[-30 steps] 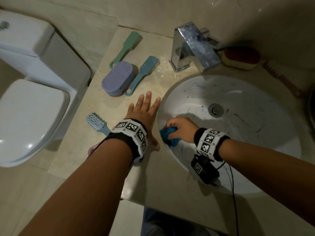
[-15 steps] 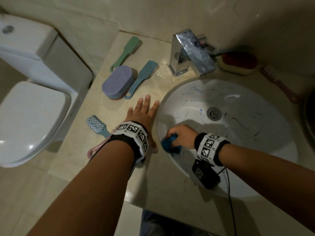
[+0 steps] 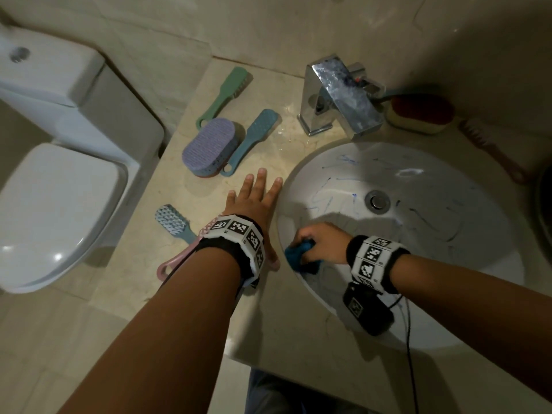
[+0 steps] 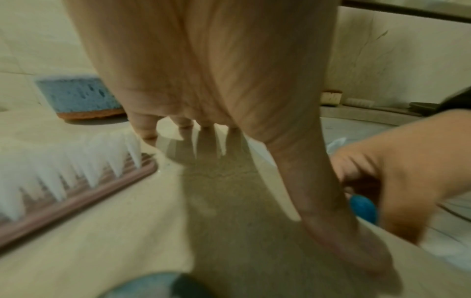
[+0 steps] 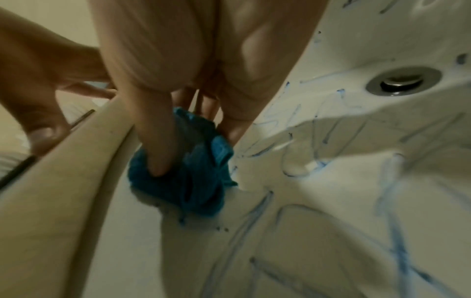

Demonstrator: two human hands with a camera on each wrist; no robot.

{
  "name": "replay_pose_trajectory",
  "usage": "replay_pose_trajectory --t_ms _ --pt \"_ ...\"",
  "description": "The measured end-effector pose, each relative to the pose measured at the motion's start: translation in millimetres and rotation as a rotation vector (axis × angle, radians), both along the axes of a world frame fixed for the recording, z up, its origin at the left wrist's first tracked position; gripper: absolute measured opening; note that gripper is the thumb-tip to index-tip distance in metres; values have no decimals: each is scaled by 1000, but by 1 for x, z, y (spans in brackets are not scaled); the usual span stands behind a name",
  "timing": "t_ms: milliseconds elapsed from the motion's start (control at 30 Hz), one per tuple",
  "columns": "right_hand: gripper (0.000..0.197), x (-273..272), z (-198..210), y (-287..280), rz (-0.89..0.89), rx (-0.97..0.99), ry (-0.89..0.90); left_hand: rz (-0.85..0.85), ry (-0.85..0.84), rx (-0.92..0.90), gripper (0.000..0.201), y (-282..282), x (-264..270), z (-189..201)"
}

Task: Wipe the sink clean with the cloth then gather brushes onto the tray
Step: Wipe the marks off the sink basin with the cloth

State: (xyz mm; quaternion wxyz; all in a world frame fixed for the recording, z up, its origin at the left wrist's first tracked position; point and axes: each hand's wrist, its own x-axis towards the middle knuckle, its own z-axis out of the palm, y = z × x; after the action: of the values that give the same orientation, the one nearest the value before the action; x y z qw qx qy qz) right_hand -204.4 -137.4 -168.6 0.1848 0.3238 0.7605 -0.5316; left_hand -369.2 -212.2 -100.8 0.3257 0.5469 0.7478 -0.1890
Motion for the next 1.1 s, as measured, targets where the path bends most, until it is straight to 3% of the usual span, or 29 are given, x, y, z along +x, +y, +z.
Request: replay_pose_trajectory --t_ms 133,400,567,633,733,933,1100 --pt "35 23 4 -5 102 -124 -33 -6 18 6 156 0 1 0" --pt "32 0 -4 -4 -85 22 94 -1 17 2 157 1 0 -4" --pt "33 24 5 -3 242 27 -42 -2 18 3 157 0 1 -3" --pt "34 31 9 -4 271 -6 -77 -14 35 -9 157 2 2 -2" --pt "32 28 7 -6 207 11 -74 10 26 -39 145 9 6 2" --pt "39 2 -1 6 -48 -21 -27 83 0 163 83 32 -1 1" --pt "27 -28 -4 18 -321 62 73 35 -19 142 74 50 -17 -7"
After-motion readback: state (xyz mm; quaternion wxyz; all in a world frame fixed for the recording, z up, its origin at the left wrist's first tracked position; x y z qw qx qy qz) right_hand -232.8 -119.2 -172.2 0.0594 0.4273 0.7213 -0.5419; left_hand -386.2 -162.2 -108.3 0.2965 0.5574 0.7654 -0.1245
